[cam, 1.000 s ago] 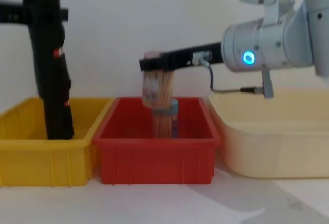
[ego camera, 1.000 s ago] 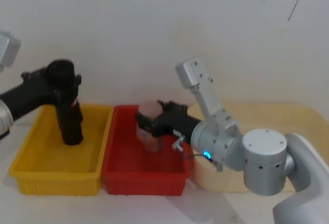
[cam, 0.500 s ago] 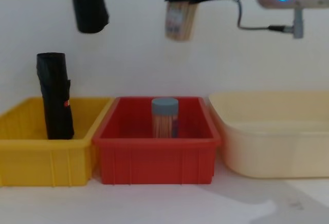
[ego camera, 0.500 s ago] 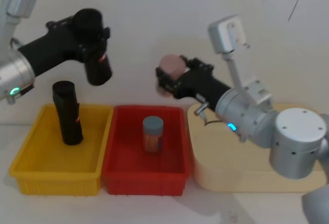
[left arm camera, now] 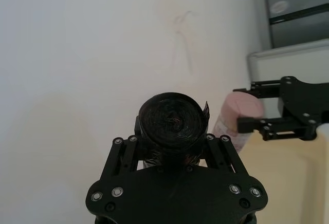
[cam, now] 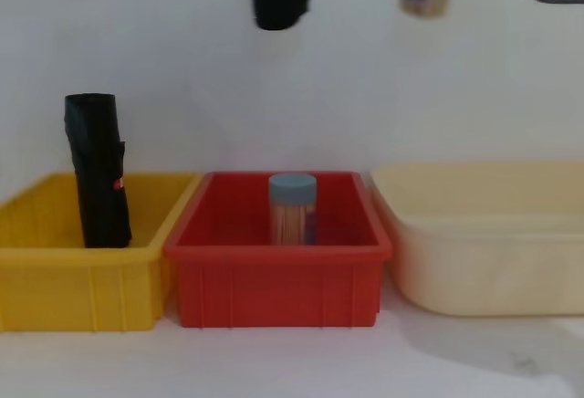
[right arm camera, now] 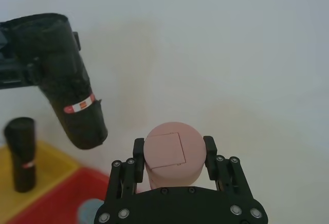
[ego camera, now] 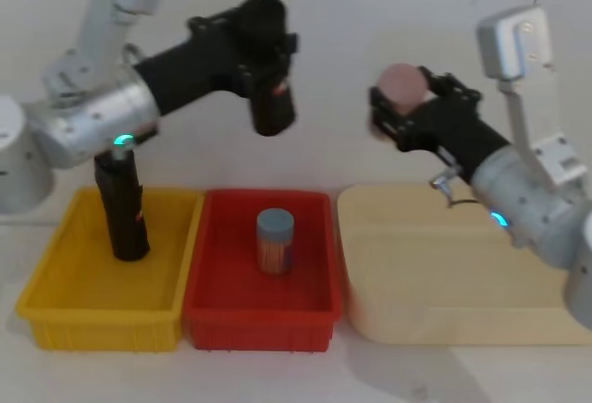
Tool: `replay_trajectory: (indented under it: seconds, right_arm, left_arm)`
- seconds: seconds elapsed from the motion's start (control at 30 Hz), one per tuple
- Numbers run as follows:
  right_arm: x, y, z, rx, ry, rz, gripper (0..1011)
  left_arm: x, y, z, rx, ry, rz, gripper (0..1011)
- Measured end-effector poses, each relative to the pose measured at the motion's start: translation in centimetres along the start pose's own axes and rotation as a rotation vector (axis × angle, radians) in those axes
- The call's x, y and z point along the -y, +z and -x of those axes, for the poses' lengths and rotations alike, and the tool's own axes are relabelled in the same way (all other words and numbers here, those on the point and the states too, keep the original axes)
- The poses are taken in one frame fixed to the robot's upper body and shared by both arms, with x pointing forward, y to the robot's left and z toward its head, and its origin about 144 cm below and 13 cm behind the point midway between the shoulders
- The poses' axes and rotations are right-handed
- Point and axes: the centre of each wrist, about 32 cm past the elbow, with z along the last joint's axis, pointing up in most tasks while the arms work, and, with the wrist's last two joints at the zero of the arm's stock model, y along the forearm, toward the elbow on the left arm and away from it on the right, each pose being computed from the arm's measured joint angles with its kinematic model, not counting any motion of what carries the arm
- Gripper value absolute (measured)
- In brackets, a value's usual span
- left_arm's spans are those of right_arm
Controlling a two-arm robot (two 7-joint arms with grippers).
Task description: Pick up the garbage bag with the one hand and transfer it to the other hand.
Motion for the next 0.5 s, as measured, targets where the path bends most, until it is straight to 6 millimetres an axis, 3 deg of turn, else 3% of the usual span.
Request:
replay_trajectory:
  seconds: [0.27,0.5]
  right_arm:
    - [2.5,-0.9,-1.3,0.002,-0.083,0.054,665]
    - [3.3,-1.7,-1.8,-0.001,-0.096,0.11,666]
  left_arm:
    - [4.9,-2.4,1.6,-0.039,-0.111,0.013,518]
    - [7.1,-4.0,2.5,-0.059,-0.143,-0.007,517]
